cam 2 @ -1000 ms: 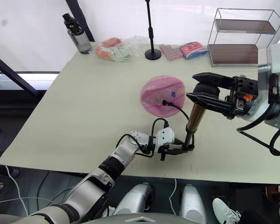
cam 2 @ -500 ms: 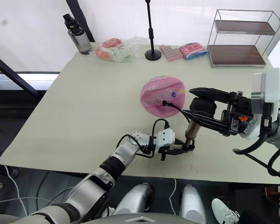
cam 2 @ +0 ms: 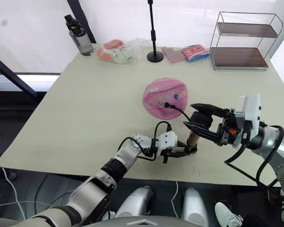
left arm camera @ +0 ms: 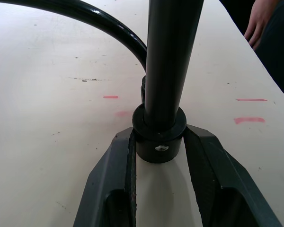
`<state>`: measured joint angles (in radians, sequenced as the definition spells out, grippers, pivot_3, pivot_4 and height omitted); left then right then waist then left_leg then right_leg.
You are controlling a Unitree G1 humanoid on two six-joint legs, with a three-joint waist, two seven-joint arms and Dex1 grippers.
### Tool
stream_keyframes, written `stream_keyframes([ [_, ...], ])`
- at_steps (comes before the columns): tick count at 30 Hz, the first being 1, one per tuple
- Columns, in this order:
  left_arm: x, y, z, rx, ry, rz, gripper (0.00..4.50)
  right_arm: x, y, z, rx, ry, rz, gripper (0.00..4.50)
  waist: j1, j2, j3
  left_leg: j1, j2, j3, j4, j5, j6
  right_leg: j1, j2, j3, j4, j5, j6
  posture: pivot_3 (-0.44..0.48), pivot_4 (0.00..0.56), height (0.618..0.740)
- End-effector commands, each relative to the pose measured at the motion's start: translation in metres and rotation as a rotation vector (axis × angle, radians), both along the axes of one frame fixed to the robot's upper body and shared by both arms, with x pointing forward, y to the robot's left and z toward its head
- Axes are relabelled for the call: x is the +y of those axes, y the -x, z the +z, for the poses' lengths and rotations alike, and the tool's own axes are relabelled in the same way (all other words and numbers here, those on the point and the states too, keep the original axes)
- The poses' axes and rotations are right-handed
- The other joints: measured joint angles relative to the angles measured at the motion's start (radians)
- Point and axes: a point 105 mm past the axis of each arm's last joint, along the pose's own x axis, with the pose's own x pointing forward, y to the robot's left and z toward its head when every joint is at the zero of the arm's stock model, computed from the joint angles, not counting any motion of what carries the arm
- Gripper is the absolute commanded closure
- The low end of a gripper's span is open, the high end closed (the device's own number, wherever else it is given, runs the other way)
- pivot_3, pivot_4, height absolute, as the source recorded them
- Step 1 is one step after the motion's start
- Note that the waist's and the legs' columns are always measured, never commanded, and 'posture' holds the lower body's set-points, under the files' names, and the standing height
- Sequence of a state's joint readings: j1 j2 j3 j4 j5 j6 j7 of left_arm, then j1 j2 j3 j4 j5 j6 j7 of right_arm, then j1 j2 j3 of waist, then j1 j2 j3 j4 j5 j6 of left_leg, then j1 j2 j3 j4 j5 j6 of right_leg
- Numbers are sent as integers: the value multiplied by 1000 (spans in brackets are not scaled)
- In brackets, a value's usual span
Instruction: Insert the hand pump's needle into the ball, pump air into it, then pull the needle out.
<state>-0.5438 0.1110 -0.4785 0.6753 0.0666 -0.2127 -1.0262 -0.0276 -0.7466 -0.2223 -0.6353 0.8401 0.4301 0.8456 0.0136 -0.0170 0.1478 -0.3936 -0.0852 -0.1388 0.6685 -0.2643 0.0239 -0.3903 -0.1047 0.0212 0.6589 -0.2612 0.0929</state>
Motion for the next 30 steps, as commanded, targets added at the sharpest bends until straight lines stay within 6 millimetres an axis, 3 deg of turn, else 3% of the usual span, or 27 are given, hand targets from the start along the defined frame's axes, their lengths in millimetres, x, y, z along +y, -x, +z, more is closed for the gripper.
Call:
stream_keyframes([
  [1, 16, 8, -32, 66, -124, 28, 3422, 6, 1, -28, 97, 0, 21, 2480, 0, 0, 0, 1, 0, 0, 0, 0, 0, 1, 0, 0, 0, 0, 0, 0, 150, 736],
  [16, 18, 7, -32, 66, -129, 34, 3422, 9, -6, -65, 224, -65, -12, 2480, -1, 0, 0, 11, 1, -1, -4, -1, 1, 11, 0, -1, -4, -1, 0, 0, 150, 736],
  [30, 17, 6, -32, 66, -132, 33, 3422, 3, -13, -64, 283, -92, -45, 2480, -1, 0, 0, 11, 1, -1, -4, -1, 1, 11, 0, -1, -5, -1, 0, 0, 150, 736],
])
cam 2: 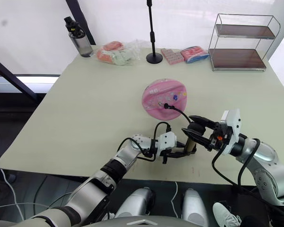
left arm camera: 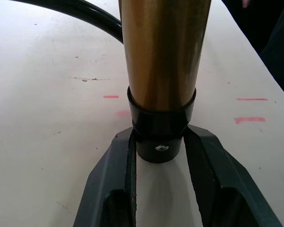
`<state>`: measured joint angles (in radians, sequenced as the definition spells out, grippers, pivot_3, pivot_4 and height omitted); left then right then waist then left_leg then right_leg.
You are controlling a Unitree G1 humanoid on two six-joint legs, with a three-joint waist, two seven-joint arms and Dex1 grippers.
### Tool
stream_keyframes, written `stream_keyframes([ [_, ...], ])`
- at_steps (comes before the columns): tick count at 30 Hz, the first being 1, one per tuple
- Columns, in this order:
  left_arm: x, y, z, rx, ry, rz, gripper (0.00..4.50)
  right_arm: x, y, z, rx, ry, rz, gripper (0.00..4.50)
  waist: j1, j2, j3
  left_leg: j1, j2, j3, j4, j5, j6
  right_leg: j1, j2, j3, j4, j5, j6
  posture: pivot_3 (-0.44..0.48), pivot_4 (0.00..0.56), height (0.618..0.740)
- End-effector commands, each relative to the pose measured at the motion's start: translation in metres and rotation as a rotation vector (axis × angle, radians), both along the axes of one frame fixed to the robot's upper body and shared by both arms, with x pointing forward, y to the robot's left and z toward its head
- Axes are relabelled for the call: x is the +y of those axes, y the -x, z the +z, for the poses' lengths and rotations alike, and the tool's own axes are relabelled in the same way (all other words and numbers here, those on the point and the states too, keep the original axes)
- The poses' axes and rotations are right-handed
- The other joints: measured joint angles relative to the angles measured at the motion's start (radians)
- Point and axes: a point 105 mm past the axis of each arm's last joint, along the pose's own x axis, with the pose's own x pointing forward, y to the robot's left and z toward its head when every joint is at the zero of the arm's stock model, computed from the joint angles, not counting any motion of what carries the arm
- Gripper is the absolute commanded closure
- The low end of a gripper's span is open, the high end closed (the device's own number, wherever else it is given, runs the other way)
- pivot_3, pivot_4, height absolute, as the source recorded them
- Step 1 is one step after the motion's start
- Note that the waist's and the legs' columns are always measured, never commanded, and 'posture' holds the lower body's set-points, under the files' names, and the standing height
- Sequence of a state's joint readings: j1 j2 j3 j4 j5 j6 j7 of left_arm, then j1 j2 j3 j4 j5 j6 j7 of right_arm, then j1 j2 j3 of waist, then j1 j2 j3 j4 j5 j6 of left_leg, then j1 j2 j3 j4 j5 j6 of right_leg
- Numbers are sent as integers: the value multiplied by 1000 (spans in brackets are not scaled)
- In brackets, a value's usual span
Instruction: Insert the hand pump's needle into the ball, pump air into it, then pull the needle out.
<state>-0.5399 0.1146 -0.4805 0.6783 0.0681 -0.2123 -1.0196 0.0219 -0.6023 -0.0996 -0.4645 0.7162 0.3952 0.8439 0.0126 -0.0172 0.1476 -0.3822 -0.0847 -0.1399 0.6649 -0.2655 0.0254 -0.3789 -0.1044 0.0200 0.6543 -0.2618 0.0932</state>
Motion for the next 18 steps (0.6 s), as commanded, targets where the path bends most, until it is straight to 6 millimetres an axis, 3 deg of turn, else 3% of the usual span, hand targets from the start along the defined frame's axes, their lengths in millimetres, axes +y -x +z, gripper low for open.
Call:
stream_keyframes([
  [1, 16, 6, -30, 64, -126, 25, 3422, 4, 6, -6, 81, -25, 39, 2480, 0, 0, 0, 0, 0, 0, 0, 0, 0, 0, 0, 0, 0, 0, 0, 0, 150, 736],
  [8, 15, 7, -32, 68, -127, 22, 3422, 2, 5, 1, 112, -40, 38, 2480, 1, 0, 0, 0, 0, 0, 0, 0, 0, 0, 0, 0, -1, 0, 0, 0, 150, 736],
  [18, 14, 6, -33, 67, -128, 21, 3422, 7, 8, -41, 154, 26, 41, 2480, 0, -1, -2, 0, 0, -1, 0, 0, 0, 1, 0, -1, -1, 0, 0, 0, 150, 736],
])
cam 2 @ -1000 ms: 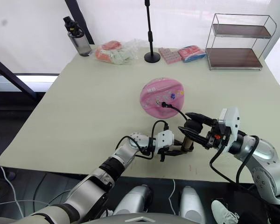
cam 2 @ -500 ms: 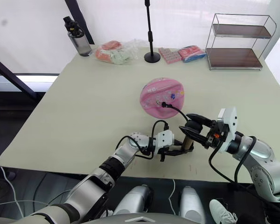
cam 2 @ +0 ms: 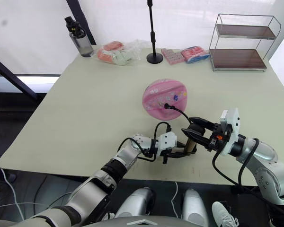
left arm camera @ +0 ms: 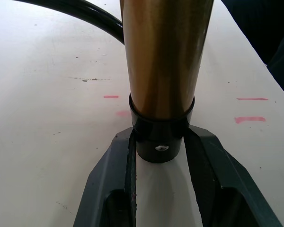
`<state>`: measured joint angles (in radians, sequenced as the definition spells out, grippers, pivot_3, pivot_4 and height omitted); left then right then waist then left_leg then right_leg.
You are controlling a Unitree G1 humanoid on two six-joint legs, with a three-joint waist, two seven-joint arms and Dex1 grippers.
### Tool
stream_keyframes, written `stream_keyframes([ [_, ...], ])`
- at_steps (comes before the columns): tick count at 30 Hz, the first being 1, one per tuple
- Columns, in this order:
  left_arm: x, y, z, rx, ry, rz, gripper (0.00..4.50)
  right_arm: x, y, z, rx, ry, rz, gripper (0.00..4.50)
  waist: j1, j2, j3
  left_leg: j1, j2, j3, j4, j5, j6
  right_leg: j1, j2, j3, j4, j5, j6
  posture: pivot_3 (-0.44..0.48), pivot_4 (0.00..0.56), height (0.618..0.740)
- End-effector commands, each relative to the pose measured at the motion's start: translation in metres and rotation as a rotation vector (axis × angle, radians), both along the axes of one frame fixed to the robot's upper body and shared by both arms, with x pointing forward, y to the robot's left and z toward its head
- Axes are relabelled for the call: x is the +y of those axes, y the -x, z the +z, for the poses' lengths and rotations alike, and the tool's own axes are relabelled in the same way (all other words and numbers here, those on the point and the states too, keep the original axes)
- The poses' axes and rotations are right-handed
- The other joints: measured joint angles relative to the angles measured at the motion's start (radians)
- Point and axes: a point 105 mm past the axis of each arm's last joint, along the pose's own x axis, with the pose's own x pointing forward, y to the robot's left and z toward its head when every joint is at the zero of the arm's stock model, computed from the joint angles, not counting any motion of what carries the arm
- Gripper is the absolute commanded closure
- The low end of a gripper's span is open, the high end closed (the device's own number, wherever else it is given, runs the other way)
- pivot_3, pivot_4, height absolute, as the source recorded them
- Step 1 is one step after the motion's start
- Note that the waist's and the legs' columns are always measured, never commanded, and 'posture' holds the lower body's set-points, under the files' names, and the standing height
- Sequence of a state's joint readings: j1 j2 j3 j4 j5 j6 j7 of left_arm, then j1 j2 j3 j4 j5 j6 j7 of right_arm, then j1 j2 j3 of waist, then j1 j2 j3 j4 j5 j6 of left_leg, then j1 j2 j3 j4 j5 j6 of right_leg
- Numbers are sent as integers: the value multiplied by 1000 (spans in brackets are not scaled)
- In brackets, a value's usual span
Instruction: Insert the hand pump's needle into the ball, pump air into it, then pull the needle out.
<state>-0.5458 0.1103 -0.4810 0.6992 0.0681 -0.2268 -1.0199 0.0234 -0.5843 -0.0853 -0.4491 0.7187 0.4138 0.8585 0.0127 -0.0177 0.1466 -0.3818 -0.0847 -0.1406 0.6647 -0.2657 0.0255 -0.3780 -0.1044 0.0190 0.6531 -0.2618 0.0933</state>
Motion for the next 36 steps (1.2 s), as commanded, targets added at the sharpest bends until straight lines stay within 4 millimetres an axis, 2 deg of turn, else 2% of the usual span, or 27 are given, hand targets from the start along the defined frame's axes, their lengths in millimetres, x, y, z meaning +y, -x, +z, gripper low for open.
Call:
stream_keyframes([
  [1, 14, 7, -32, 67, -128, 25, 3422, 4, 7, -38, 119, 49, 25, 2480, 0, -1, -2, 0, 0, 0, 0, 0, 0, 1, 0, 0, 0, 0, 0, 0, 150, 736],
  [7, 14, 7, -32, 68, -127, 25, 3422, 0, 3, -48, 118, 72, -7, 2480, -1, -5, -12, 2, 0, 0, -1, 0, 0, 2, 0, 0, -1, 0, 0, 0, 150, 736],
  [10, 15, 7, -33, 70, -129, 26, 3422, -4, 1, -38, 83, 63, -21, 2480, -1, -6, -16, 2, 0, 0, -2, 0, 0, 2, 0, 0, -2, 0, 0, 0, 150, 736],
  [13, 16, 7, -34, 71, -133, 27, 3422, -8, -1, -19, 18, 68, -25, 2480, -1, -6, -16, 2, 0, 0, -2, 0, 0, 2, 0, 0, -2, 0, 0, 0, 150, 736],
  [19, 16, 8, -35, 77, -137, 22, 3422, -13, -4, 32, -116, 67, -16, 2480, 0, -2, -13, 1, 0, 0, -2, 0, 0, 2, 0, 0, -3, 0, 0, 0, 150, 736],
  [26, 16, 10, -36, 81, -142, 9, 3422, -22, -1, 85, -186, 44, -3, 2480, 2, 4, -7, -2, -2, 1, -2, -2, 4, 1, -2, 1, -9, 1, 2, 0, 150, 736],
  [31, 16, 10, -36, 83, -144, 4, 3422, -28, 4, 122, -234, 21, 2, 2480, 2, 3, -4, -3, -2, 7, 0, -5, 9, 1, -4, 6, -11, 3, 5, 0, 150, 736],
  [36, 16, 11, -37, 84, -146, -1, 3422, -35, 8, 147, -254, 10, 10, 2480, 2, 2, -3, -4, -2, 12, 1, -8, 13, -1, -4, 11, -12, 4, 7, 0, 150, 736],
])
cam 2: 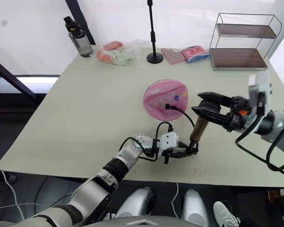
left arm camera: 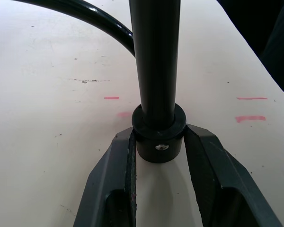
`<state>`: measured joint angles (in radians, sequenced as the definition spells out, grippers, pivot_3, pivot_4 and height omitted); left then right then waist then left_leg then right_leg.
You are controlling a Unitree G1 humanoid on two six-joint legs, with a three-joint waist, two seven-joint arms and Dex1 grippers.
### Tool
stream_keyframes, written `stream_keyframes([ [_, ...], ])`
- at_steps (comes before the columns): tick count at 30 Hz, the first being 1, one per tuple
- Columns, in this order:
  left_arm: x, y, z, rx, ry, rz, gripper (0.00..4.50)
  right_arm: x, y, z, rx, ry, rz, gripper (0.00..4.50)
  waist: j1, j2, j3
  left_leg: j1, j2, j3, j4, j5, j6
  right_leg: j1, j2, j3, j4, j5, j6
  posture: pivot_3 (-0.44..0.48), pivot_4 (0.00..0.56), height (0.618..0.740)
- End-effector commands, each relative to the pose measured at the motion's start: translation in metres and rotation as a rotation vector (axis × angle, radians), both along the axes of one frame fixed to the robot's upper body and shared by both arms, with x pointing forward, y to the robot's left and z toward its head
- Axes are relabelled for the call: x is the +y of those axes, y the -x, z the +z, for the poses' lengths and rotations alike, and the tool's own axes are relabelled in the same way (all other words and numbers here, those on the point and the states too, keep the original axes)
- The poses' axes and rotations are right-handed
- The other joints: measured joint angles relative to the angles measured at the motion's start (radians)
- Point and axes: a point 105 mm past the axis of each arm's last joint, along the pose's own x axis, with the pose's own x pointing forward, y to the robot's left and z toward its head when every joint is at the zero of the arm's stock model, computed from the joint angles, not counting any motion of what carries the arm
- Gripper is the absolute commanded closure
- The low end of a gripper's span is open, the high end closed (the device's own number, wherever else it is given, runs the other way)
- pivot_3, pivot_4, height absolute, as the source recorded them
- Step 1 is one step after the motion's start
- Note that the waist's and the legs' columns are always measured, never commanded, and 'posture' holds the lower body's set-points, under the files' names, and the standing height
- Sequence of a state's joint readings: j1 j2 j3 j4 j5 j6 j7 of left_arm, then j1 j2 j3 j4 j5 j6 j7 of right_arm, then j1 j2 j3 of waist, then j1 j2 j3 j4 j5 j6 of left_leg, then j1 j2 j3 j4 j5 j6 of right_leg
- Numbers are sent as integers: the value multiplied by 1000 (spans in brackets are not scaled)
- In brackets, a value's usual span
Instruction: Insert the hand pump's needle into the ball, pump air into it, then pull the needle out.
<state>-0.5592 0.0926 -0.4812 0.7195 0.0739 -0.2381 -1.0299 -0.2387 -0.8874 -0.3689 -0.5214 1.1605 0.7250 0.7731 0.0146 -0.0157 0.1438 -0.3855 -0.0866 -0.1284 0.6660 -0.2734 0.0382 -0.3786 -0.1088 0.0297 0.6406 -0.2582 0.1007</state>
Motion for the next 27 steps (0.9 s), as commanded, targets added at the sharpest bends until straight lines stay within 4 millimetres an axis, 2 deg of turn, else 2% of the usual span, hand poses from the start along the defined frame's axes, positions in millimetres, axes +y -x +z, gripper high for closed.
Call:
stream_keyframes([
  [1, 21, 11, -38, 84, -152, 19, 3422, -13, 7, 42, -145, -24, -43, 2480, 0, 0, 0, 0, 0, 1, 0, 0, 0, 0, 0, 1, 0, 0, 0, 0, 150, 736],
  [10, 22, 12, -40, 86, -155, 13, 3422, -14, 12, 65, -169, -31, -22, 2480, 0, 0, 2, 0, 0, 11, 0, -4, 6, -4, -1, 11, 0, 0, 3, 0, 150, 736],
  [13, 22, 13, -40, 87, -157, 11, 3422, -13, 10, 57, -142, -24, -13, 2480, 0, 0, 2, -2, 0, 15, 1, -5, 7, -7, -1, 15, 0, 0, 4, 0, 150, 736],
  [17, 23, 13, -40, 87, -157, 10, 3422, -6, 3, 26, -68, 19, -20, 2480, 2, -1, 1, -2, -2, 16, 2, -6, 10, -10, -3, 17, 0, 1, 6, 0, 150, 736],
  [22, 22, 13, -40, 84, -158, 8, 3422, -1, -9, -20, -15, 69, -54, 2480, 0, -10, -4, 4, -8, 16, 2, -9, 14, -10, -8, 17, 0, 3, 9, 0, 150, 736],
  [27, 23, 12, -40, 83, -158, 12, 3422, 6, -10, -59, 67, 67, -39, 2480, 0, -17, -8, 6, -12, 16, 3, -10, 16, -11, -11, 17, -1, 5, 13, 0, 150, 736],
])
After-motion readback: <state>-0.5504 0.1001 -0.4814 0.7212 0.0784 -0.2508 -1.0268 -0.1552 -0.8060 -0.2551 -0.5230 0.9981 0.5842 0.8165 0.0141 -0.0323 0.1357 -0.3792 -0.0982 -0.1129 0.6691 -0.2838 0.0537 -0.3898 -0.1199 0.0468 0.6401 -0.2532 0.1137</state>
